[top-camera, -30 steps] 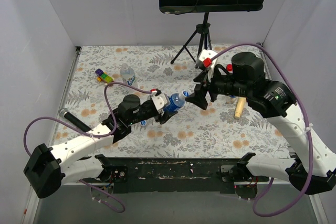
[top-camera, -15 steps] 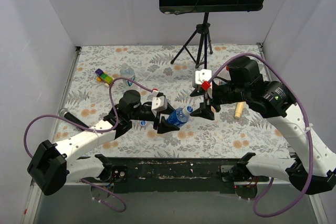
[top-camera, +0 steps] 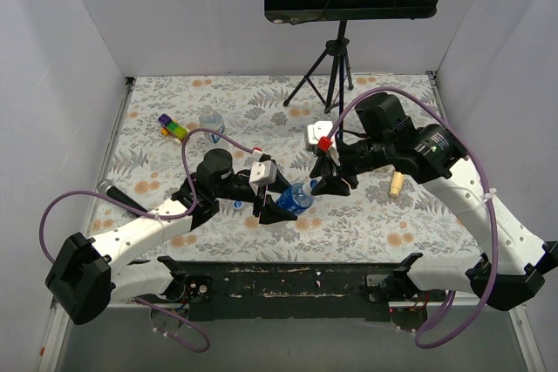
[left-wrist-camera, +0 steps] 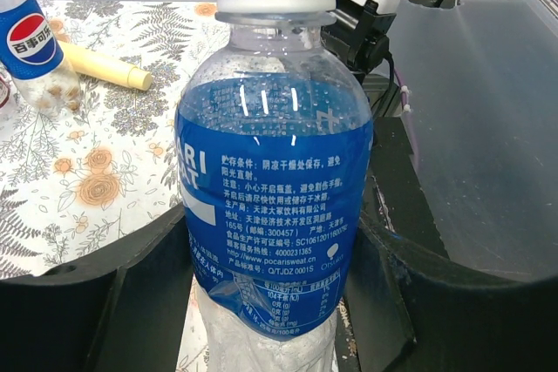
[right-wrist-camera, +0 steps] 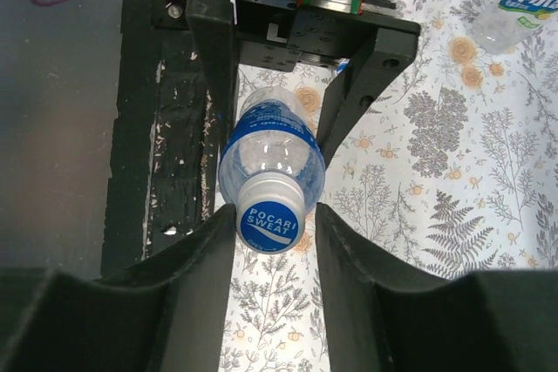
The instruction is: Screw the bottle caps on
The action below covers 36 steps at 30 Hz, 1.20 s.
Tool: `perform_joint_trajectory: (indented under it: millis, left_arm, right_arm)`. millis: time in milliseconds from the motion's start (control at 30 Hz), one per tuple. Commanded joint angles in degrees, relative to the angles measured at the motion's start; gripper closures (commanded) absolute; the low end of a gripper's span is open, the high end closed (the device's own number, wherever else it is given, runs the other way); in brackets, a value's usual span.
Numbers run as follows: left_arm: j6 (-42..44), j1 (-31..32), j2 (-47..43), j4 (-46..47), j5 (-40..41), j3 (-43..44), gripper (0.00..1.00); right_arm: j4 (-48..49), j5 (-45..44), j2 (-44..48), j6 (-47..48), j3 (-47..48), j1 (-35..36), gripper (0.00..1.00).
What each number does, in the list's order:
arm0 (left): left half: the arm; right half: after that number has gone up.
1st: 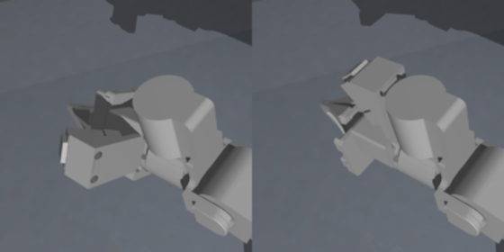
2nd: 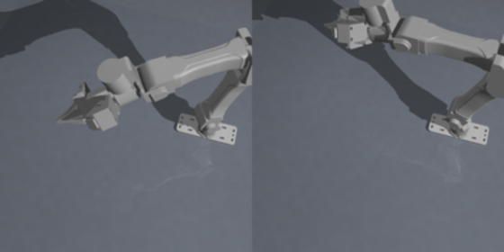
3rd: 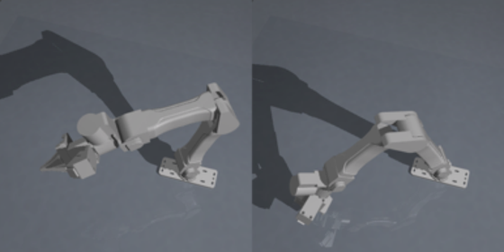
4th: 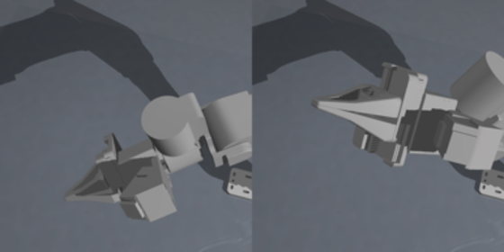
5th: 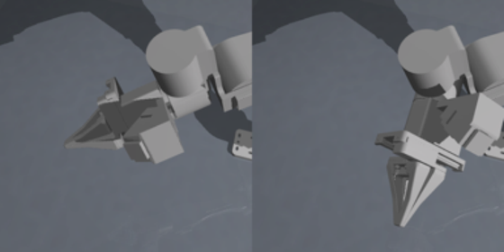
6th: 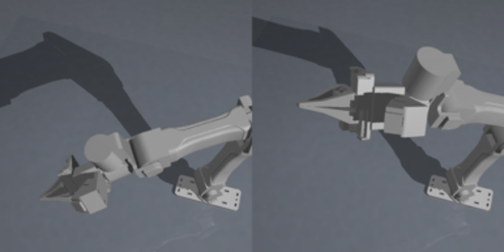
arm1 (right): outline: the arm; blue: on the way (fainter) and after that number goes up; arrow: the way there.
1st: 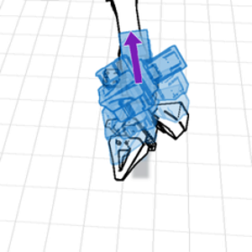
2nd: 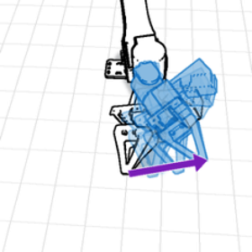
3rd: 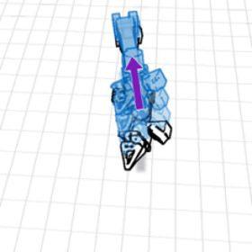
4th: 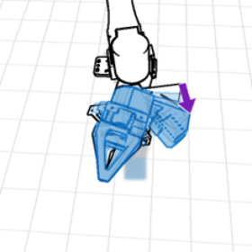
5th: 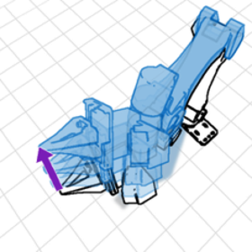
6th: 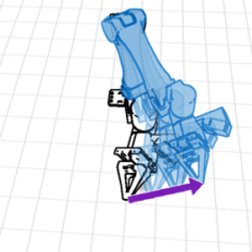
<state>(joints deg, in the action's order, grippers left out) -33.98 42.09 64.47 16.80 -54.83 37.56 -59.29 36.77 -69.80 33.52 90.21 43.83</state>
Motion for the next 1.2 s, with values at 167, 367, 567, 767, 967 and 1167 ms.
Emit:
perform_joint_trajectory:
  millis: [167, 367, 567, 767, 967, 1167]
  left_arm:
    - [0.6, -0.4, -1.1, 1.8, 0.5, 1.6, 0.60]
    - [5.5, -0.3, -3.5, 1.1, 10.8, 0.2, 0.59]
    - [12.5, 2.9, -7.9, 1.9, 33.3, -2.8, 0.59]
    - [25.3, 13.9, -9.6, 7.1, 64.0, -7.4, 0.61]
    - [40.9, 22.5, -7.4, 22.8, 85.8, -13.5, 0.63]
    - [46.7, 25.3, -4.8, 26.7, 90.1, -14.4, 0.64]
  right_arm:
    - [-0.7, 1.6, -1.4, -1.2, 0.8, -0.2, 0.75]
    - [3.6, -2.3, -3.0, -13.0, 0.1, -0.2, 0.96]
    - [10.7, -12.7, -4.6, -28.7, -3.5, -0.2, 0.99]
    - [17.3, -21.6, -6.3, -45.5, -8.1, -1.2, 0.99]
    - [28.2, -19.2, -5.8, -59.4, -17.5, -3.0, 0.99]
    - [31.6, -18.3, -4.5, -61.3, -19.6, -3.8, 0.99]
